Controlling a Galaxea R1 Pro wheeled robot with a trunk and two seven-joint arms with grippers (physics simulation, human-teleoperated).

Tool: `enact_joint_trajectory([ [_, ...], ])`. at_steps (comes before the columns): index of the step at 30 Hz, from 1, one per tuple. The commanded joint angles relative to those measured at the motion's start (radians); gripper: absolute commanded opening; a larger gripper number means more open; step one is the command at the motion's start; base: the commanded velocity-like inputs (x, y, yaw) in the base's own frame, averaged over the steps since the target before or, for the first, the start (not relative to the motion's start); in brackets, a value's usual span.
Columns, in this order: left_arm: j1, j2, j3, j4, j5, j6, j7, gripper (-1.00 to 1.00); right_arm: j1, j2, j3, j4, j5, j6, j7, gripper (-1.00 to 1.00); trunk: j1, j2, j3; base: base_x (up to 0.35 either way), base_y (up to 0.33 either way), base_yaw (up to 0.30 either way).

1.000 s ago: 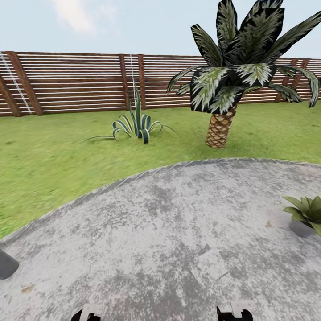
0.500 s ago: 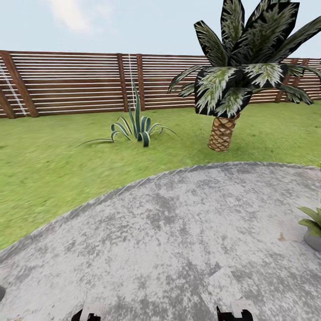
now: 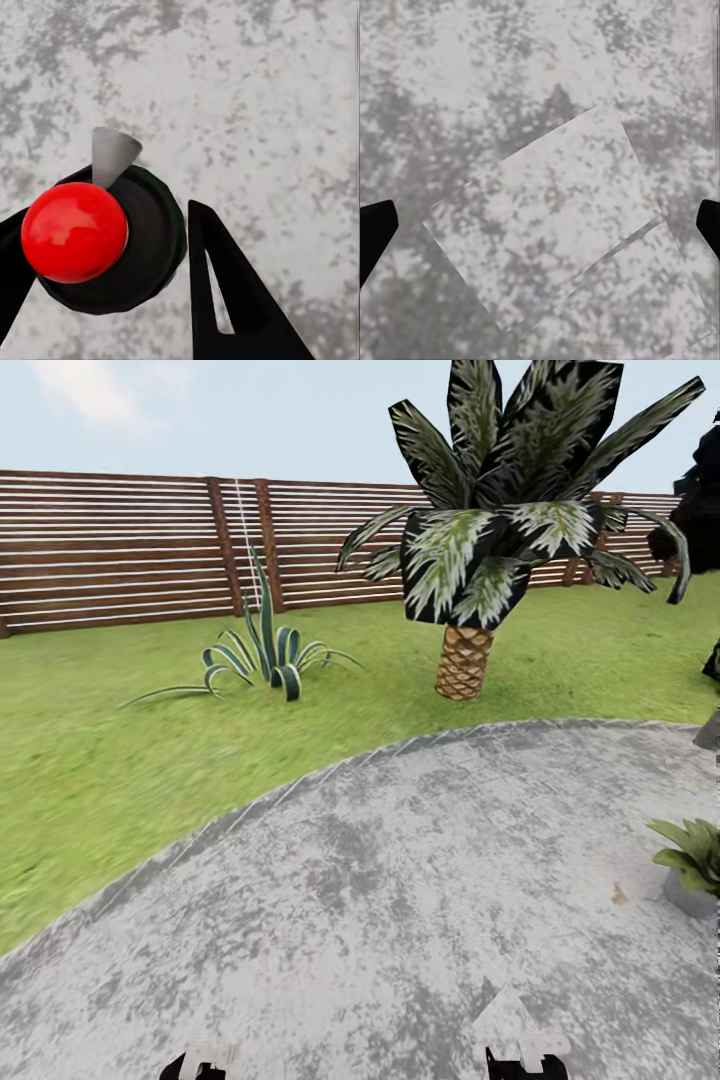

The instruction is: Pick up the pesticide atomizer in the garden and spray insectifuge to fully cover both potted plants in the garden.

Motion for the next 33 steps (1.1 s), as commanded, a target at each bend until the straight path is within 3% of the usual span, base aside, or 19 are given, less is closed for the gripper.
enact_joint_trajectory([
  [1,0.0,0.0,0.006,0.001,-0.011,-0.004,0.003,-1.0,0.0,0.0,0.009,0.001,-0.01,-0.003,-0.001,1.0,0.0,0.0,-0.001,0.335,0.028,-0.264],
  [33,0.0,0.001,0.006,0.001,-0.011,-0.004,0.003,-1.0,-0.001,0.0,0.009,0.001,-0.01,-0.003,-0.001,1.0,0.0,0.0,-0.001,0.337,0.001,-0.264],
])
